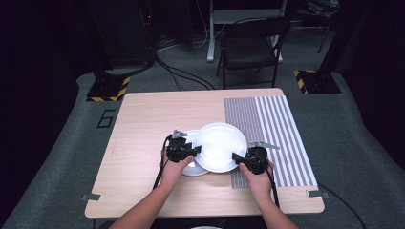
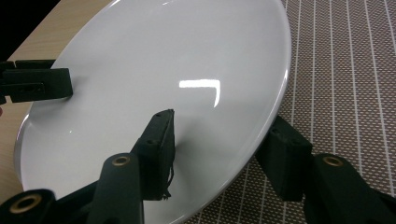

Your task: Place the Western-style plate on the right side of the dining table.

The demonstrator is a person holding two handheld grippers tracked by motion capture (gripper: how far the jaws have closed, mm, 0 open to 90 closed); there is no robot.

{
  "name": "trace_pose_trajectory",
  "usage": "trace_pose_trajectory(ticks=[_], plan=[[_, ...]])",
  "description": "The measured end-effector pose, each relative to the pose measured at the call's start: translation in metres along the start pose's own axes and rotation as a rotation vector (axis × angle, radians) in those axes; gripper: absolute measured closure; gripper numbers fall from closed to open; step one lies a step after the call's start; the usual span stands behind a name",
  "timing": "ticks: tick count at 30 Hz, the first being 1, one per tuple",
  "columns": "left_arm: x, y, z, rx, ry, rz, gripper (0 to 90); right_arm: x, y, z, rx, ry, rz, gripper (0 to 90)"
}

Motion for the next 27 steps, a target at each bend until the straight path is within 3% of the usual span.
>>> trace_pose_trajectory(ticks=[13, 27], plan=[[0.008, -0.002, 0.01, -0.032, -0.005, 0.001, 54.7, 0.002, 0.008, 0.005, -0.009, -0.022, 0.016, 47.6], [0.012, -0.013, 0.026, -0.06, -0.038, -0.018, 54.7, 0.0, 0.021, 0.019, -0.043, -0.048, 0.037, 47.0]])
Point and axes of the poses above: each handheld gripper's, and its own axes: y roughly backward along the jaws, x roughly out of its top, z roughly to its right, the point moved 7 cm from there along -y, roughly forward along the jaws, and after that the axes turned 5 degrees about y, right-handed, at the moved point
